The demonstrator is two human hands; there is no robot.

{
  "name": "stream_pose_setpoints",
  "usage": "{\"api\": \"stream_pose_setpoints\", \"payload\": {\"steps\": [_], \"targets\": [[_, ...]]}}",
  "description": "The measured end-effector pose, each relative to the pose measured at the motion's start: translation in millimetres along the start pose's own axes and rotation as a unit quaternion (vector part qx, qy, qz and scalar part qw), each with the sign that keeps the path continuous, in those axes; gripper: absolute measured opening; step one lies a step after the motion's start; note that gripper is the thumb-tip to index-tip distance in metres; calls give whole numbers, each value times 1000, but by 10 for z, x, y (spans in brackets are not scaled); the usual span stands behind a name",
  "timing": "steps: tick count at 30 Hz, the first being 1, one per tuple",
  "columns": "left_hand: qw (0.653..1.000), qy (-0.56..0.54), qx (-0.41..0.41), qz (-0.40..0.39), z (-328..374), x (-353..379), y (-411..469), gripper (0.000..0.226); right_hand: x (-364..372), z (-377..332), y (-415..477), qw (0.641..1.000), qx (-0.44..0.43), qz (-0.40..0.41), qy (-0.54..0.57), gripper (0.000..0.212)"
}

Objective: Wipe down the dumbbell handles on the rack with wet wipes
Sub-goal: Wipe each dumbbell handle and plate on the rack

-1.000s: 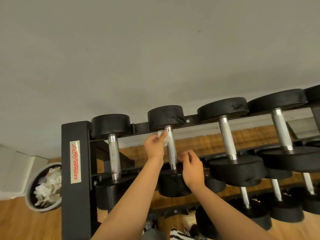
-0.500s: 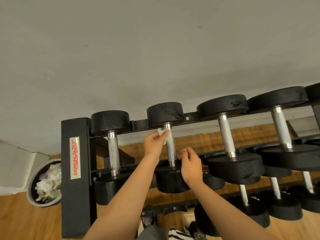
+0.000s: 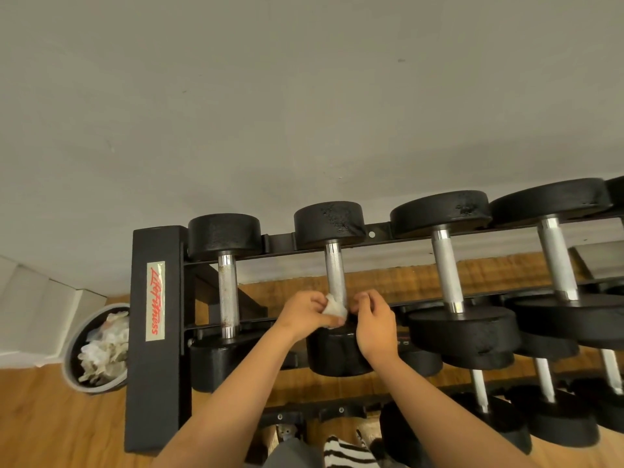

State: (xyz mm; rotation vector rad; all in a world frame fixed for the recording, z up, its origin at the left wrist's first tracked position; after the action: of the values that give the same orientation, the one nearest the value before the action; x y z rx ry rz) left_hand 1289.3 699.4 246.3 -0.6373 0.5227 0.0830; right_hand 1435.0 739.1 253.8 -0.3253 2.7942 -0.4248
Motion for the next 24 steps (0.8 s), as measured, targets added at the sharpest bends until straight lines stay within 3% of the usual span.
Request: {"api": "stream_pose_setpoints", "payload": {"steps": [5, 11, 18, 24], "targets": [[1000, -10, -22, -5, -21, 48, -2, 31, -6, 7, -9, 1000, -2, 5, 6, 25], [992, -39, -5, 117, 51, 181, -19, 20, -7, 2, -9, 1000, -9, 5, 8, 26], [973, -139, -2, 185, 217, 136, 138, 28, -16, -10, -16, 1000, -10, 8, 20, 26], [943, -206, 5, 259, 465, -125, 326, 11, -13, 8, -6, 1000, -6, 2, 12, 26]]}}
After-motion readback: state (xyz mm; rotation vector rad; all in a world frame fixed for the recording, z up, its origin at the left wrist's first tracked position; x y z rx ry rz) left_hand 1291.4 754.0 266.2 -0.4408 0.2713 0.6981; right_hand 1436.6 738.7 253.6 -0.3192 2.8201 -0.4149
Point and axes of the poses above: each hand's wrist, its own y-axis towards the middle knuckle, its own x-axis out of the palm, z = x × y, the point moved 2 cm from there along y, towards the middle knuckle, and after that the axes turned 9 degrees about y, right-handed, at the moved point
